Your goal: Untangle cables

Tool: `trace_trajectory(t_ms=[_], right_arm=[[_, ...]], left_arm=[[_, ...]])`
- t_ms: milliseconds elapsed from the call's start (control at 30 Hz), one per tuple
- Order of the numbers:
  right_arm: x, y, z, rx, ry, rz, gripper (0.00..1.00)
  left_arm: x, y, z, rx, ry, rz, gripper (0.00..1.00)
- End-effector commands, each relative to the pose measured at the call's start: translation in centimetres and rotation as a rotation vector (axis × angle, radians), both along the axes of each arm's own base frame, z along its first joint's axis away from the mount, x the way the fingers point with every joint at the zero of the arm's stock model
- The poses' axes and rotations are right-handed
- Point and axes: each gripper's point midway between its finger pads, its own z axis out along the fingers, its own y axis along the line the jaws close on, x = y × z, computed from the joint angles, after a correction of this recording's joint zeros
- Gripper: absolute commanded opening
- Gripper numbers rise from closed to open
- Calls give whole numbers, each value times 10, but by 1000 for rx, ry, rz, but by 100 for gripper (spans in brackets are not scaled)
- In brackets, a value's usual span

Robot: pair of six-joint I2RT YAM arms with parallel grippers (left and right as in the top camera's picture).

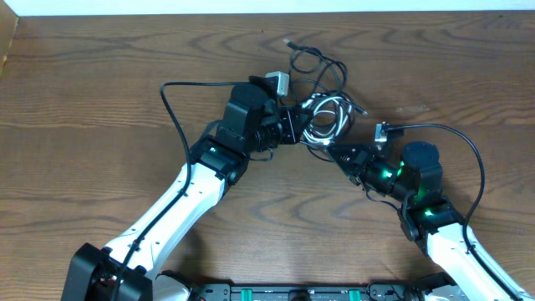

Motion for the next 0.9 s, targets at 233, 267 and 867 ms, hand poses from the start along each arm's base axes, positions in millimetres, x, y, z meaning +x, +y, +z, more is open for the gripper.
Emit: trace_trajectory(t_ms=[233, 267, 867], right_arm=[[-1, 3, 0, 2, 1, 8, 27], [1, 1, 0, -4, -1, -6, 27], [3, -1, -1, -10, -3, -20, 30]], left_arm=[[12, 13, -4, 81, -53, 73, 8], [10, 12, -4, 76, -49, 61, 7], [-11, -8, 1, -5, -8, -84, 8]])
